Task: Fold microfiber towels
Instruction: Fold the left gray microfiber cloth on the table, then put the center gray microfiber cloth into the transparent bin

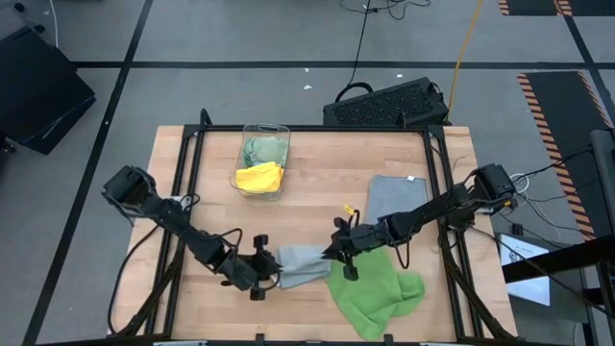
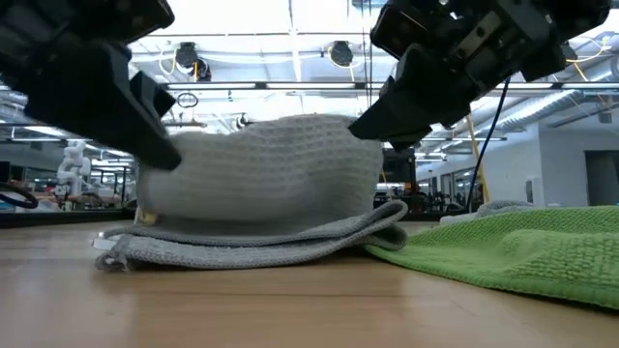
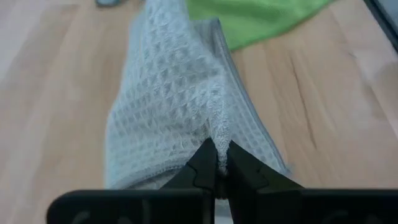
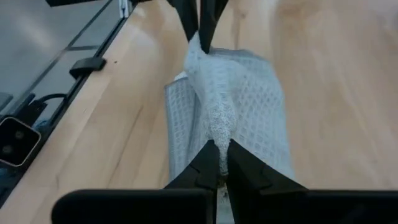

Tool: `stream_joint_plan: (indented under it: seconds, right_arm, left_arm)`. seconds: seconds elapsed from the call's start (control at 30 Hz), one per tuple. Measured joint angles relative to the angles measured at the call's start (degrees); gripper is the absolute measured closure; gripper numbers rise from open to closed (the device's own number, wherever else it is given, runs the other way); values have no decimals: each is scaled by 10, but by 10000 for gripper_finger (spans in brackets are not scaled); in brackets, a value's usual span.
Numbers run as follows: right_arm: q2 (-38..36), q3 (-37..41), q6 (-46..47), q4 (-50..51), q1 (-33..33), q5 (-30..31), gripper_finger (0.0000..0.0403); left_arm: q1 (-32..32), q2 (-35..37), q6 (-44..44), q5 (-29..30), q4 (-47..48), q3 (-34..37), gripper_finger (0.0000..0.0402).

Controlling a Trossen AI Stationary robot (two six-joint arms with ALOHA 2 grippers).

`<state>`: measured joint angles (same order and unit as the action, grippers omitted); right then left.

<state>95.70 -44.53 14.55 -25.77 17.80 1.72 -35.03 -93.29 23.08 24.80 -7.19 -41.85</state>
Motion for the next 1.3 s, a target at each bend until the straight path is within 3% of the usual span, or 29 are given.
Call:
stream_joint_plan:
  seconds: [0.17, 0.33, 0.63, 0.73, 0.8, 0.9, 0.97, 1.1, 1.3]
  right_arm:
    - [18, 0, 19, -6, 12, -3, 383]
    - [26, 0, 40, -5, 18, -11, 342]
    - [2, 0, 60, 74, 16, -95, 234]
    - [-16, 0, 56, 67, 16, -92, 211]
    - [-16, 0, 47, 17, 19, -80, 204]
    - [8, -2, 28, -82, 30, -47, 209]
    - [37, -1, 16, -126, 34, -45, 222]
    - [104, -2, 7, -207, 41, -43, 260]
    - [173, -2, 22, -185, 39, -40, 305]
  left_arm:
    - [5, -9, 17, -55, 0, 0, 378]
    - [9, -10, 60, -73, 0, 0, 361]
    - [7, 12, 90, -134, -30, 0, 220]
    - [5, 40, 66, -133, -45, 0, 181]
    - [5, 56, 40, -98, -53, 0, 165]
    - [10, 65, 24, 25, -52, 0, 152]
    - [24, 61, 38, 73, -36, 0, 150]
    - [57, 32, 75, 61, -25, 0, 149]
    - [98, -20, 112, -33, -17, 0, 149]
